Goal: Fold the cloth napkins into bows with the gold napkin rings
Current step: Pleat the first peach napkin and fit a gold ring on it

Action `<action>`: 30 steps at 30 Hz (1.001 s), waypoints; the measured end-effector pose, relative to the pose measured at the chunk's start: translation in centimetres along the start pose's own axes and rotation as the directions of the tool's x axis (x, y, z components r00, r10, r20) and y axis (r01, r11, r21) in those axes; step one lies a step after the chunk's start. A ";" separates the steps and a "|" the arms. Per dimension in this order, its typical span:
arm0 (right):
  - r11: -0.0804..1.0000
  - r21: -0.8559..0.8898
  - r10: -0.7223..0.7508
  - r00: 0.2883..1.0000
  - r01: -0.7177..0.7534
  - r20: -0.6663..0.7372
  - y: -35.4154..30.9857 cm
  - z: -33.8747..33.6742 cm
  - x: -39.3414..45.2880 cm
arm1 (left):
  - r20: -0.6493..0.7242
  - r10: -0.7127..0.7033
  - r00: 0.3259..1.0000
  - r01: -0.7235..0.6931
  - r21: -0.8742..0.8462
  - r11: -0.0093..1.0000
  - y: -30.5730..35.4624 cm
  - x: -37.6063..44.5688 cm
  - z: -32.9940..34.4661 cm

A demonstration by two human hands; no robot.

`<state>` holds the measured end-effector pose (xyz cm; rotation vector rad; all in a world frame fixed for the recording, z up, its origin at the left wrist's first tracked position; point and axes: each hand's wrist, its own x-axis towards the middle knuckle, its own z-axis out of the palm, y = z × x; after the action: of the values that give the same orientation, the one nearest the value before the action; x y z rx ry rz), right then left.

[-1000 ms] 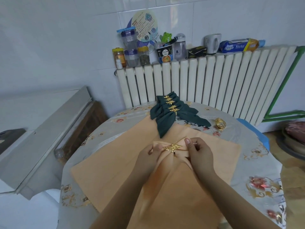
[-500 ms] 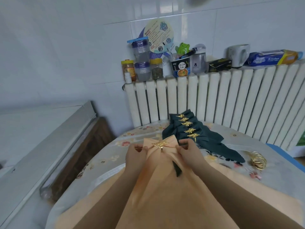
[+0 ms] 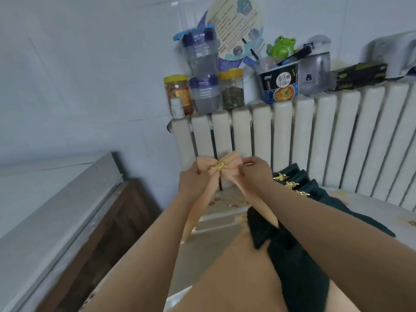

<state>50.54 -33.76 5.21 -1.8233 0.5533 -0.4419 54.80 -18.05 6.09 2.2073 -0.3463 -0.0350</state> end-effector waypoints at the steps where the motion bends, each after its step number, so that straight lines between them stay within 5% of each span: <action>1: 1.000 0.000 0.031 0.999 -0.031 -0.018 1.3 1.2 1.5 | 0.031 -0.005 1.000 0.003 0.070 0.998 -1.3 1.5 0.9; 8: 0.986 -0.105 0.135 0.991 -0.133 0.016 6.6 4.6 2.9 | 0.069 -0.035 0.997 0.020 0.211 0.977 -6.9 3.0 6.0; 12: 0.988 -0.148 0.058 0.984 -0.033 0.170 7.5 4.8 2.5 | 0.048 -0.054 0.997 0.040 0.254 0.966 -8.9 4.8 7.7; 16: 0.915 -0.382 -0.052 0.978 0.128 0.203 7.4 4.6 2.7 | -0.009 -0.031 0.999 0.031 0.420 0.907 -10.0 5.1 8.3; 22: 0.759 -0.588 -0.157 0.955 0.281 0.253 8.2 4.4 1.2 | -0.021 0.240 0.971 -0.168 0.652 0.739 -7.8 1.1 7.7; 30: 0.686 -0.612 -0.224 0.914 0.394 0.338 3.9 -0.9 -10.1 | 0.101 0.301 0.948 -0.306 0.542 0.783 -2.8 -9.7 5.3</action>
<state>41.19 -29.73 1.50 -2.6609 0.2286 -0.2465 45.37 -18.04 -0.27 2.6920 -0.8002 0.2666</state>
